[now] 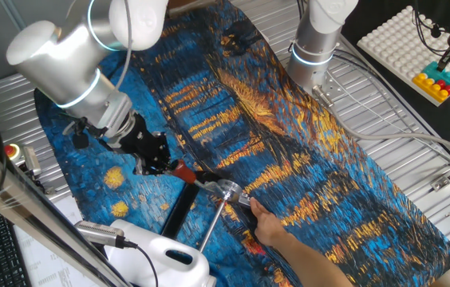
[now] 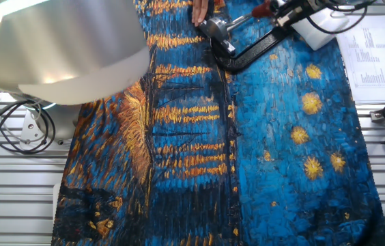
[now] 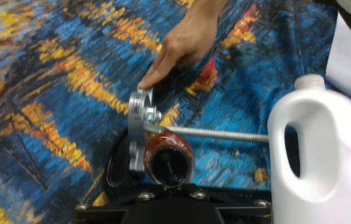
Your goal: Pull up the lever
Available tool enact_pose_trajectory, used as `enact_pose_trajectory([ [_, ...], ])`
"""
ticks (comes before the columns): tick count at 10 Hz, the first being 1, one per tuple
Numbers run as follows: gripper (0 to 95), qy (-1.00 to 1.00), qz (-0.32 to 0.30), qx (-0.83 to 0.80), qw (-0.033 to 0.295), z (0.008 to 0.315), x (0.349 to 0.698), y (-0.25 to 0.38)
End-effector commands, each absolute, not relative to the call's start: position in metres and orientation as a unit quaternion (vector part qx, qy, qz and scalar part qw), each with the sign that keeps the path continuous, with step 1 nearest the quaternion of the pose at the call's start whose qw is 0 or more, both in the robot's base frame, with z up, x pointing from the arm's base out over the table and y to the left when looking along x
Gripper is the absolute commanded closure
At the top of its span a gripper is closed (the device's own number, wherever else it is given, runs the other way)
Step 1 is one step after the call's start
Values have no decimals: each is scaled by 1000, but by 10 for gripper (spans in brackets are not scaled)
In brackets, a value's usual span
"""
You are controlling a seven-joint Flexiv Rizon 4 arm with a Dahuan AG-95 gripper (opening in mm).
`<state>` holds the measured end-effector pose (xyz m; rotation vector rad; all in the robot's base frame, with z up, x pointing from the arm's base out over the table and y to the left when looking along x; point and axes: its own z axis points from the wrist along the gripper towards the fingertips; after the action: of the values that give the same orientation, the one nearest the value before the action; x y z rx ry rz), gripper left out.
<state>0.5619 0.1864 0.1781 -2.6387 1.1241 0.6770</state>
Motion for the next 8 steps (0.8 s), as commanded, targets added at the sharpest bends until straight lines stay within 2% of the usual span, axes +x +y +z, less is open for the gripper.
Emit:
enact_pose_trajectory([
  [1, 760, 389, 231, -887, 94, 179, 558, 194],
  [4, 760, 391, 237, -885, 87, 187, 544, 204],
  [7, 760, 408, 256, -869, 117, 188, 532, 213],
  [8, 760, 413, 257, -866, 117, 188, 531, 217],
])
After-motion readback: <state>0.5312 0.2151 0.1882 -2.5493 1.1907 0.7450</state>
